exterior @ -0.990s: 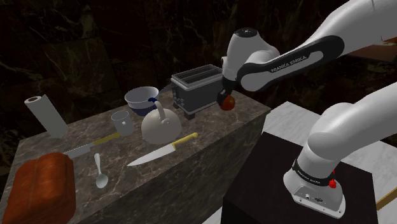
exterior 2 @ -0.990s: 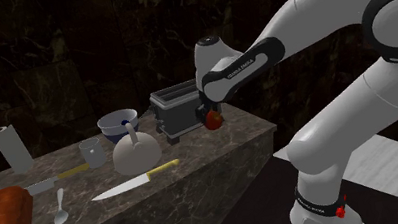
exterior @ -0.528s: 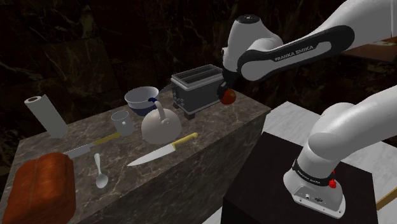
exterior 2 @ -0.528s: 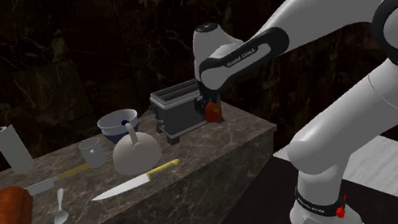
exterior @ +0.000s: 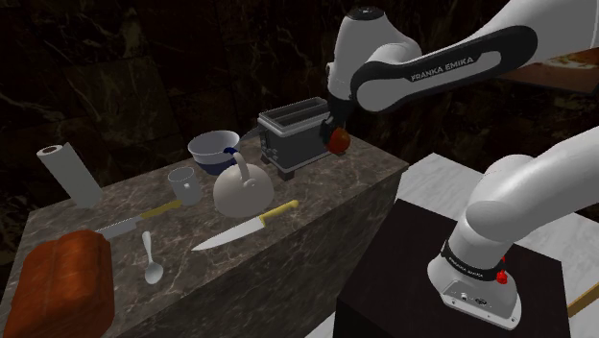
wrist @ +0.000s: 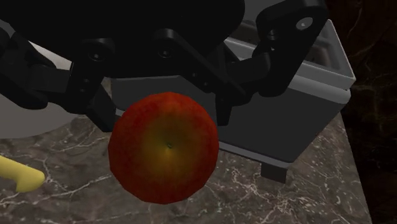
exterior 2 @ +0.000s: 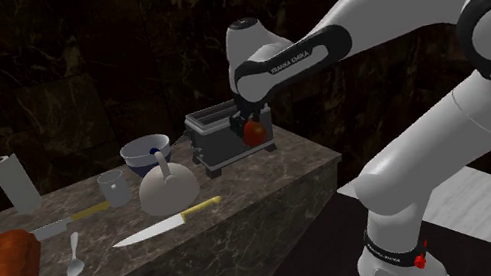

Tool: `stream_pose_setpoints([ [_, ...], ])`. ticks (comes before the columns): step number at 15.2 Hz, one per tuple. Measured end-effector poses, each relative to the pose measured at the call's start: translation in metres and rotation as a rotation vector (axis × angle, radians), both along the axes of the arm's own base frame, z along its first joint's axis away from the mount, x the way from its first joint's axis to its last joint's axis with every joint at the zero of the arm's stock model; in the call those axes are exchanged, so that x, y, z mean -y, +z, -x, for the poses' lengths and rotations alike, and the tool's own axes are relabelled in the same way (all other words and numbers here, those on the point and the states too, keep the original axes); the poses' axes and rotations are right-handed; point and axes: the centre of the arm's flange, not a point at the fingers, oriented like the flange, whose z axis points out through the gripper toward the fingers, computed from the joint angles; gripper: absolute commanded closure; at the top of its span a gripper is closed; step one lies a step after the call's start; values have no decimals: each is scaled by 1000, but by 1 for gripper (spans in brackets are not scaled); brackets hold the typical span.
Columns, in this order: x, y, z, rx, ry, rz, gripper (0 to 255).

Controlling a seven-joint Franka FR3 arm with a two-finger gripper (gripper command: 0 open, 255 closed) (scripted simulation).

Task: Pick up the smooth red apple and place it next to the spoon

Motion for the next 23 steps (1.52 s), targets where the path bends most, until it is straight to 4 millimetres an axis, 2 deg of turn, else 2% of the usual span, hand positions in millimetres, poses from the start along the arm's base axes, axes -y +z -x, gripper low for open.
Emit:
stream_pose_setpoints([
  [23, -275, 2, -128, 0, 2, -1, 255],
])
